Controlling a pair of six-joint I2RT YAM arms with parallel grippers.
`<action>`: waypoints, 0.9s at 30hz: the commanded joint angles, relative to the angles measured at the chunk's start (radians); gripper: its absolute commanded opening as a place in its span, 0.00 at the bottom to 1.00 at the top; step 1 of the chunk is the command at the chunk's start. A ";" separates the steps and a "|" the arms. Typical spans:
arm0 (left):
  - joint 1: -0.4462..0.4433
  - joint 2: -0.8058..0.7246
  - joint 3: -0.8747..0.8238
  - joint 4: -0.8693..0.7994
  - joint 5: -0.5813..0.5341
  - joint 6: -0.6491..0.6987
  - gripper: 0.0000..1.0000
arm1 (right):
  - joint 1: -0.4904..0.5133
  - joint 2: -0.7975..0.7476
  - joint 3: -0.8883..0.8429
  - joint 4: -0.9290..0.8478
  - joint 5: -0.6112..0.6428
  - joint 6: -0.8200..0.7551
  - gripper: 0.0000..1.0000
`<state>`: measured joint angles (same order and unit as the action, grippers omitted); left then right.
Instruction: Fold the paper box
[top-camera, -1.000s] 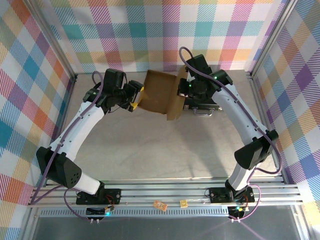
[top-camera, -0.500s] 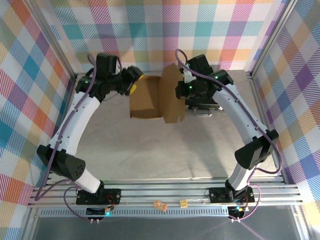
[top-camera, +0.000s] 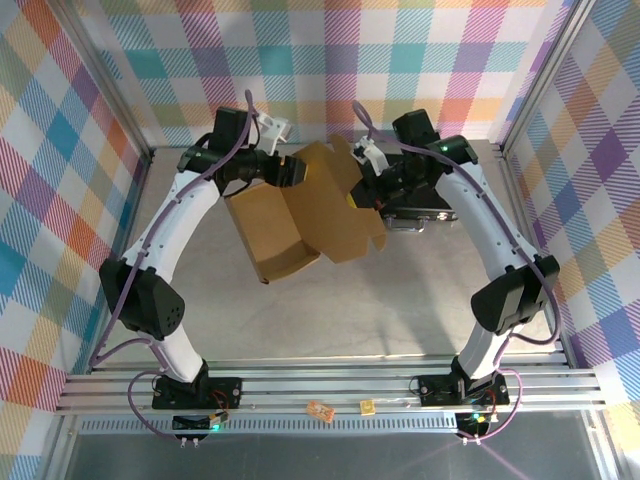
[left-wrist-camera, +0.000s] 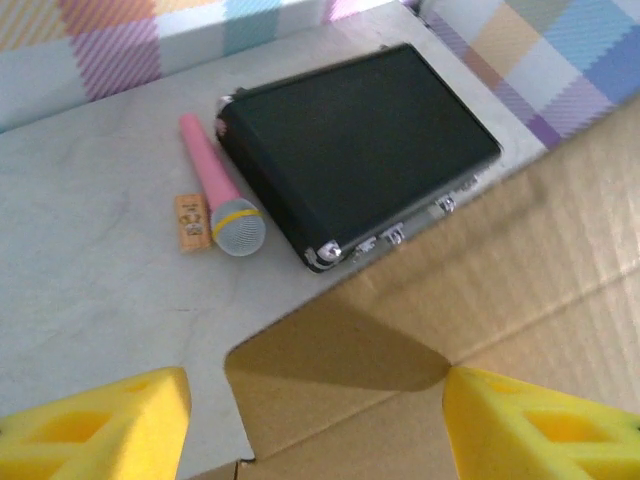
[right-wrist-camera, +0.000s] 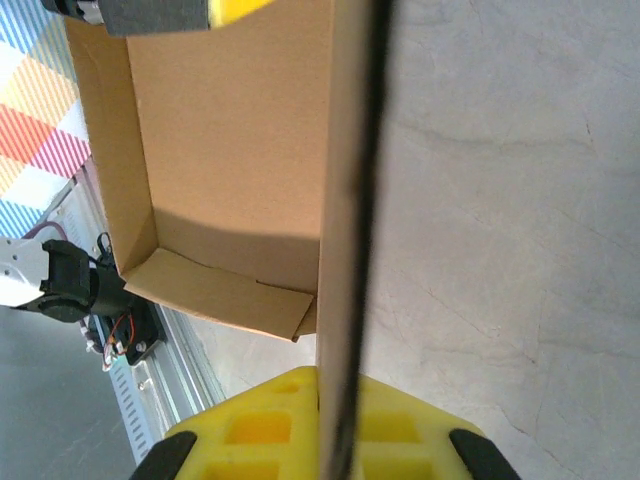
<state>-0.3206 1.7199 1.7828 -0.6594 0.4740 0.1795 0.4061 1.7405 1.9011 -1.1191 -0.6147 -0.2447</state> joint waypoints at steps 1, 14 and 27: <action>0.028 -0.022 -0.021 0.080 0.127 0.159 0.69 | 0.001 0.015 -0.037 -0.022 -0.120 -0.122 0.00; 0.040 0.009 -0.087 0.151 0.236 0.255 0.78 | -0.015 0.080 -0.057 -0.094 -0.115 -0.315 0.00; 0.017 0.035 -0.108 0.109 0.242 0.269 0.67 | -0.017 0.120 0.028 -0.101 -0.060 -0.339 0.00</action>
<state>-0.2943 1.7611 1.6848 -0.5400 0.7139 0.4171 0.3920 1.8664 1.9087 -1.2022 -0.6437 -0.5430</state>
